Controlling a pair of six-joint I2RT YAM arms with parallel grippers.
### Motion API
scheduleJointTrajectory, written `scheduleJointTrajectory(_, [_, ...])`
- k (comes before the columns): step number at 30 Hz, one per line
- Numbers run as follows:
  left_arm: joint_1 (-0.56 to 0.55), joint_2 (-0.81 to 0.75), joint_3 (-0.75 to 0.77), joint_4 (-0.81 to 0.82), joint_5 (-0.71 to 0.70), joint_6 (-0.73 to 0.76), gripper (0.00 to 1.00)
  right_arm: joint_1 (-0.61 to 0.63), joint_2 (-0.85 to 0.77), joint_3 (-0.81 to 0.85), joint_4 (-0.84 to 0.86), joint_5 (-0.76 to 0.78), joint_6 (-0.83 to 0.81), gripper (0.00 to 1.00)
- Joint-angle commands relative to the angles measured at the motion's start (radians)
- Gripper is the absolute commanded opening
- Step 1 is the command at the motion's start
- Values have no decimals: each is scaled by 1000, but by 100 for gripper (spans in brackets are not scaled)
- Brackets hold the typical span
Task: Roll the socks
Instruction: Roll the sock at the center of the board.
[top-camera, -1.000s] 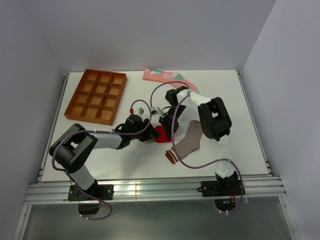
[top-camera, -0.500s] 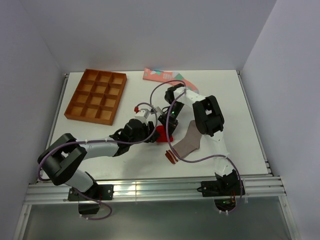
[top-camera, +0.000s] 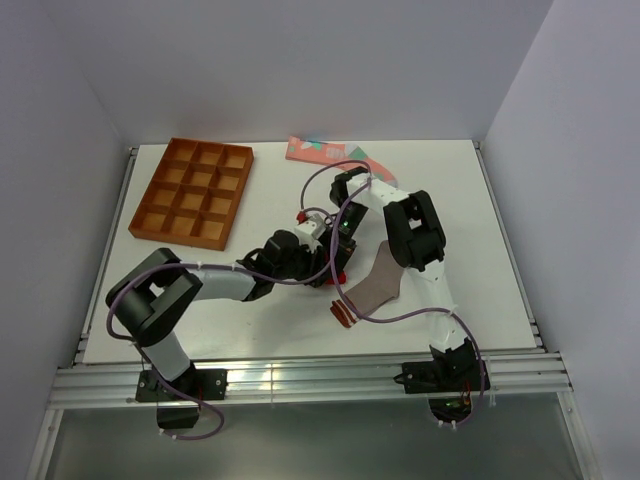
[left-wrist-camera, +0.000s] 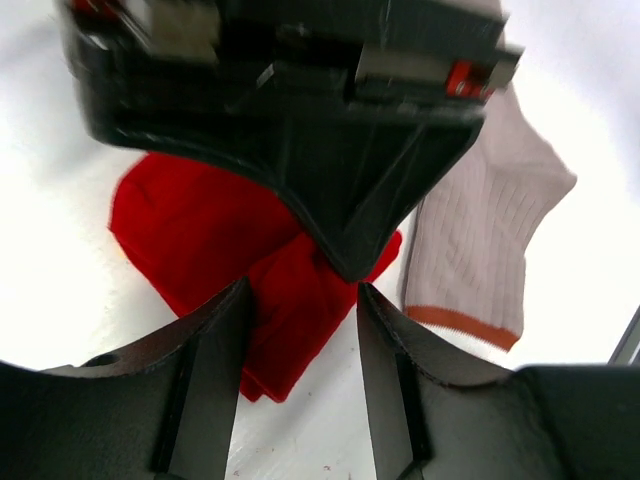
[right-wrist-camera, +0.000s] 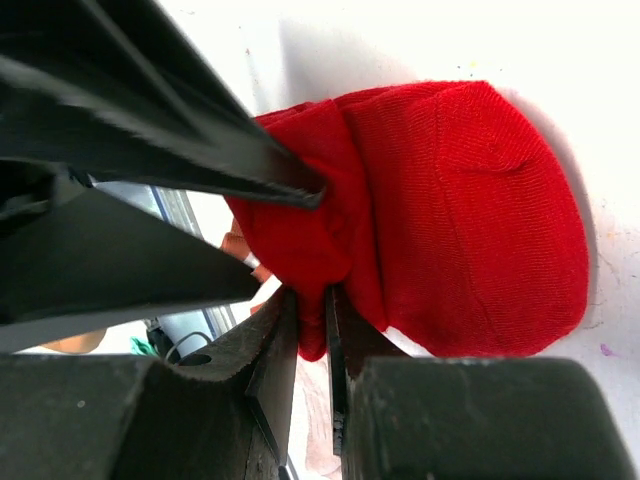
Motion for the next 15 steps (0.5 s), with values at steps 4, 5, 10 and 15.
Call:
scheduleJointTrajectory(4, [14,29,21,36,90,44,52,-9,49,-8,31,114,-28,21])
scheduleJointTrajectory(5, [19,32,19,39,100,44,52,-9,49,-12,32,114,-26,21])
scheduleJointTrajectory(10, [43,26,-14,59,125,23,51,-20,46,-26,51,117,-20,21])
scheduleJointTrajectory(15, [54,35,-24,60,149,6,49,-35,29,-55,75,120,-15,20])
